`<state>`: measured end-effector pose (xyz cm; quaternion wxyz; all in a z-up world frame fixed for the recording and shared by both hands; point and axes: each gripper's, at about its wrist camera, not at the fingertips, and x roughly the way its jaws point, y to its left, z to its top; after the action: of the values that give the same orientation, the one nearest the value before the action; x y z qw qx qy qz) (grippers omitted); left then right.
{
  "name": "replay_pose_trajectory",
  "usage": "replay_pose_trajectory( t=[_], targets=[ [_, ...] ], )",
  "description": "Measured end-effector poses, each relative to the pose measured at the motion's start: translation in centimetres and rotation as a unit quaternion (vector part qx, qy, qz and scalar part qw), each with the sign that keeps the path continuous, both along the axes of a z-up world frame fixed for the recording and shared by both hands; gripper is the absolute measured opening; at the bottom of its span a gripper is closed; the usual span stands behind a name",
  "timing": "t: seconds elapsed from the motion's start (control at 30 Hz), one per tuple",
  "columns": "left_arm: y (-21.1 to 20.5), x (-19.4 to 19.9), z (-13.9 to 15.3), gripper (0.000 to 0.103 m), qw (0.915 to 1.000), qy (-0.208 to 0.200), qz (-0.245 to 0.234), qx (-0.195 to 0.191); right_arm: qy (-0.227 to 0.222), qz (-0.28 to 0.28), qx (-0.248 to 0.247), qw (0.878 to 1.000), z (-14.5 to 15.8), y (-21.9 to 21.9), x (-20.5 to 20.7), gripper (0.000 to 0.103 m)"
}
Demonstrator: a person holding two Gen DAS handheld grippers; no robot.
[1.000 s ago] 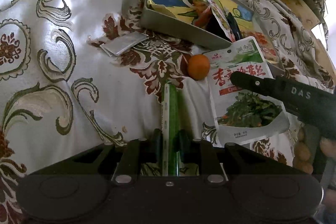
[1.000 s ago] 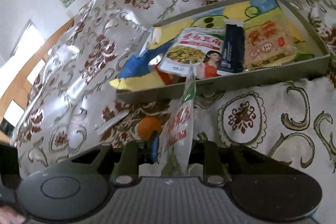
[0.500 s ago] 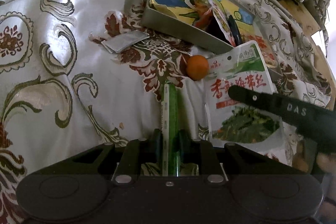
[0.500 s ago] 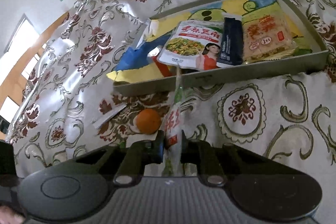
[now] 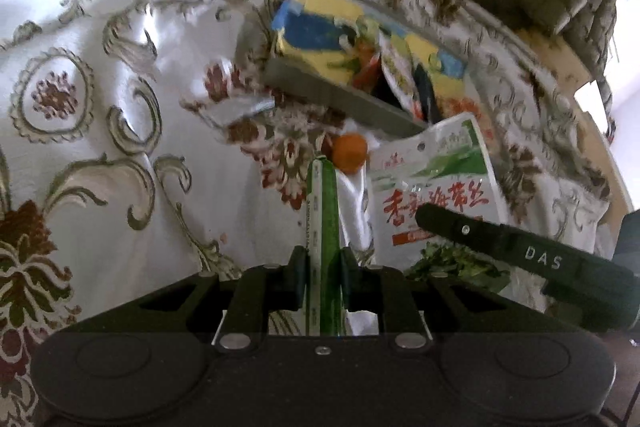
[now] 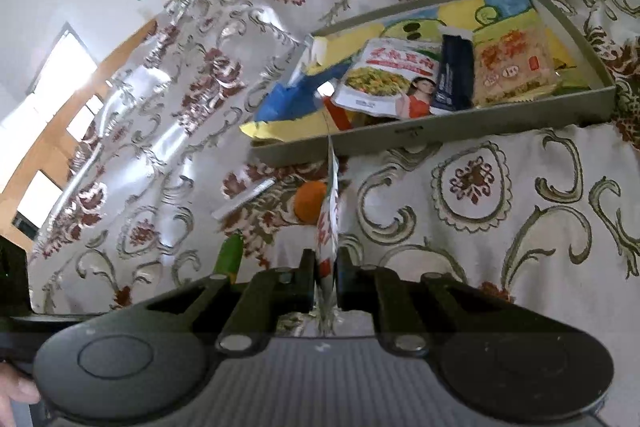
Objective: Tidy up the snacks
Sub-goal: 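Carry the seaweed pack and green stick over the painted tray with both tools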
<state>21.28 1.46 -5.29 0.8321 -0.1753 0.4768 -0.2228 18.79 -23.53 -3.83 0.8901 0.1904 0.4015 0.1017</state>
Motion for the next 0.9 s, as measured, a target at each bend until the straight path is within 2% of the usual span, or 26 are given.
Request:
replay_pose_trajectory(
  t=[0.2,0.53,0.7,0.9],
  targets=[
    [0.6,-0.5,2.0,0.018,0.9975,-0.055,0.031,-0.033,-0.035,0.005,0.031,0.999,1.3,0.2,0.1,0.011],
    [-0.1,1.5,4.2,0.018,0.9954,-0.08,0.042,-0.032,-0.054,-0.001,0.085,0.995,2.3,-1.5,1.0,0.011],
    [-1.0,3.6,5.6,0.018,0.9939,-0.091,0.046,-0.041,-0.07,0.018,0.079,0.994,3.9,-3.0,2.6,0.011],
    [-3.5,6.7,6.0,0.018,0.9932,-0.104,0.039,-0.036,-0.081,0.0,0.065,0.995,3.4,-5.6,5.2,0.011]
  ],
)
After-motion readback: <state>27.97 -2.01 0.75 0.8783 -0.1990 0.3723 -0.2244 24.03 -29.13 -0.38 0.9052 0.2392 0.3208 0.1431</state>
